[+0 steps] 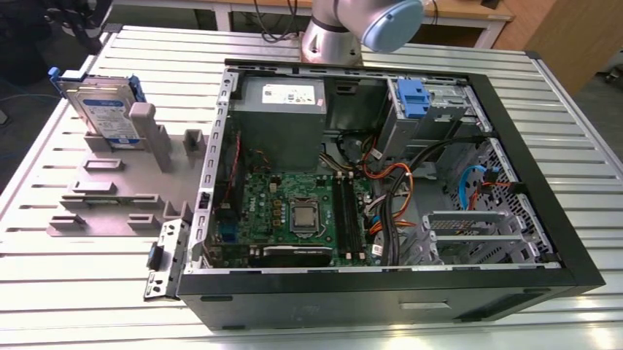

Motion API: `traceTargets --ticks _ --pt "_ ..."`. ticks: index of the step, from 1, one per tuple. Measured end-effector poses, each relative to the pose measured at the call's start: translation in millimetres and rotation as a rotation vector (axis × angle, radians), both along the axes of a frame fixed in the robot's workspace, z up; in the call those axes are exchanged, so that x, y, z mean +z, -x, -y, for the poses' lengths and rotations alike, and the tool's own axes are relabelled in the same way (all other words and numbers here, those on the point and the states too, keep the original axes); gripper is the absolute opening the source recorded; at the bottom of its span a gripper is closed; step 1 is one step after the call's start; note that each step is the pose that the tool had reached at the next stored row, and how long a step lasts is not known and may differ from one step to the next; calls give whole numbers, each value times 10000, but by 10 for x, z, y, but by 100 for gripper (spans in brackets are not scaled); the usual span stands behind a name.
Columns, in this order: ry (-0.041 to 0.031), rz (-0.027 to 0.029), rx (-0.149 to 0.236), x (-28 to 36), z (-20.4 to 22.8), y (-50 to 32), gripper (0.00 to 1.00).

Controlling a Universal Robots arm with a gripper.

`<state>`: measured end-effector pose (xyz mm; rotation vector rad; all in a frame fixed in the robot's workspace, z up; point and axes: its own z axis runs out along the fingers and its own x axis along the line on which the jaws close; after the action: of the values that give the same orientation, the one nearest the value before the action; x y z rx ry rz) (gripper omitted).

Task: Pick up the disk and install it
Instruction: 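Reach for the disk, then pick up the disk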

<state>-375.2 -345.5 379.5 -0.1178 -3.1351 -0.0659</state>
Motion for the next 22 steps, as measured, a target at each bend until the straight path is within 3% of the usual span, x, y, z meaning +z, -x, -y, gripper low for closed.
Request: traceTargets --ticks 5,11,16,22 --pt "14 0 1 -21 -43 182 11" --pt "22 1 15 -48 -48 336 11" --pt "24 1 34 -61 -48 395 11" --pt "24 0 40 -63 -48 402 11"
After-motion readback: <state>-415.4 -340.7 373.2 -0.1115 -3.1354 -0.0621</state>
